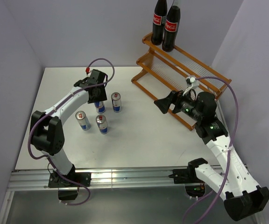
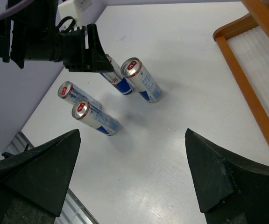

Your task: Place and organize the beverage onto the shelf

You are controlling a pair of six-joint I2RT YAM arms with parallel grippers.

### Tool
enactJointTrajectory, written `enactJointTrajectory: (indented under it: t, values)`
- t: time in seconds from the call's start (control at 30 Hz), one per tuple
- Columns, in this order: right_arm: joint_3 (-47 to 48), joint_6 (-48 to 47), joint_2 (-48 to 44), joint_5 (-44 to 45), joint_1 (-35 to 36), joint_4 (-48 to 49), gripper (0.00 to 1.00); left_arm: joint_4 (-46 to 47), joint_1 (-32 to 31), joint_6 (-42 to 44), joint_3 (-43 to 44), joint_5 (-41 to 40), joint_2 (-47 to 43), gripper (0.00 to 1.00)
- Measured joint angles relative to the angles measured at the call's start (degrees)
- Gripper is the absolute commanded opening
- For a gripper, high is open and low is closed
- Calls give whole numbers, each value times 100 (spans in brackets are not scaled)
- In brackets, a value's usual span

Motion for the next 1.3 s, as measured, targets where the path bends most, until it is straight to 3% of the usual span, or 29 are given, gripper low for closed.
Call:
enactJointTrajectory:
  t: [0.1,0.3,0.8,1.3]
  values:
    - [0,-98,125,37,203,17,100,-114,4,4,42,-4,-2,0]
    - [4,-306,527,42,680,26,100,-343,11,52,122,2,-153,0]
    - [664,-1172,1410,-245,1917,94,98,-866,-181,601,957,409,-1805,0]
    - [1281,-2540,1574,-140,2647,-212,98,-1172,-1128,1270,1174,2796,-2544,0]
